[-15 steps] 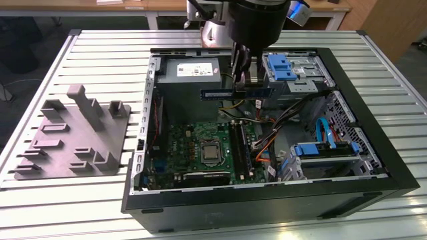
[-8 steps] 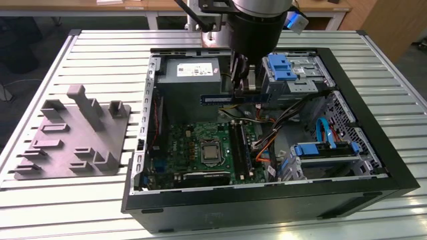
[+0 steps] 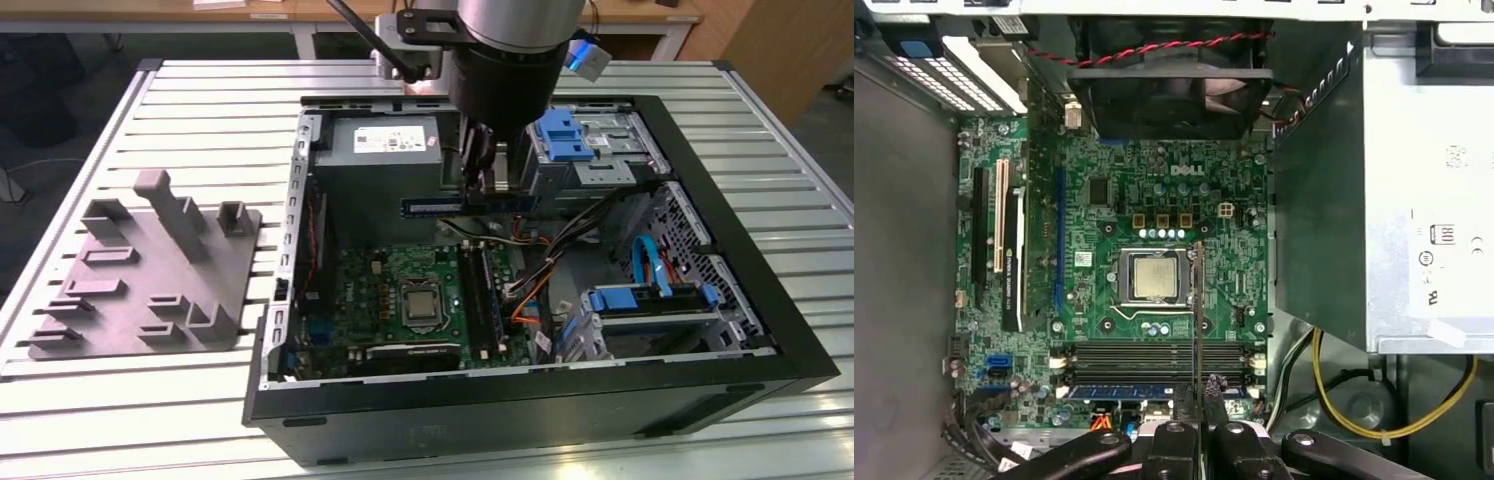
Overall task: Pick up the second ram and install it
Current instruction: 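Pick up the second ram and move it above second insertion slot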
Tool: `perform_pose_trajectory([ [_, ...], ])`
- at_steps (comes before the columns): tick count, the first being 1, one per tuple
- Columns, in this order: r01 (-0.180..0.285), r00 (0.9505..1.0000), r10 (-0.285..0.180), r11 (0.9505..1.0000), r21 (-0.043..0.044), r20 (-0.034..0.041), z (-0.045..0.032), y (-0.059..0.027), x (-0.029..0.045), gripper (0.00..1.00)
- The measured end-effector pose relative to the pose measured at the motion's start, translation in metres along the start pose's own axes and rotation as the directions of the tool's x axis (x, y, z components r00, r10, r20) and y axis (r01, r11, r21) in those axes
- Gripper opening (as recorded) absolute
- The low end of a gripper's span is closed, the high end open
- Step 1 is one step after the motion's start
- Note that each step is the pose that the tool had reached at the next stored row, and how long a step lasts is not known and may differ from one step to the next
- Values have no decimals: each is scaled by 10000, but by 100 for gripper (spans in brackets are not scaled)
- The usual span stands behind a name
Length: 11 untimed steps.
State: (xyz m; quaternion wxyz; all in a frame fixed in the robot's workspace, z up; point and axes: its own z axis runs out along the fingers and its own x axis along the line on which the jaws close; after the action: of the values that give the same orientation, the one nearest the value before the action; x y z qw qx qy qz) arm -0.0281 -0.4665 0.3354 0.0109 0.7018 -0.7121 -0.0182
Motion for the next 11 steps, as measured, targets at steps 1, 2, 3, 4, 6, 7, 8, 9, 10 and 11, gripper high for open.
perform_pose_trajectory([
  [1,0,10000,0,10000,0,0,12,0,0,14],
  [2,0,10000,0,10000,0,0,25,-1,0,14],
  [3,0,10000,0,10000,0,0,37,-1,0,14],
  [4,0,10000,0,10000,0,0,49,-2,0,14],
  [6,0,10000,0,10000,-1,-1,74,-3,1,14],
  [7,0,10000,0,10000,0,-1,86,-3,1,14],
  [8,0,10000,0,10000,0,-1,98,-4,1,14],
  [9,0,10000,0,10000,0,-1,111,-5,1,14],
  [10,0,10000,0,10000,0,-1,123,-5,1,14],
  [11,0,10000,0,10000,0,0,135,-6,1,14],
])
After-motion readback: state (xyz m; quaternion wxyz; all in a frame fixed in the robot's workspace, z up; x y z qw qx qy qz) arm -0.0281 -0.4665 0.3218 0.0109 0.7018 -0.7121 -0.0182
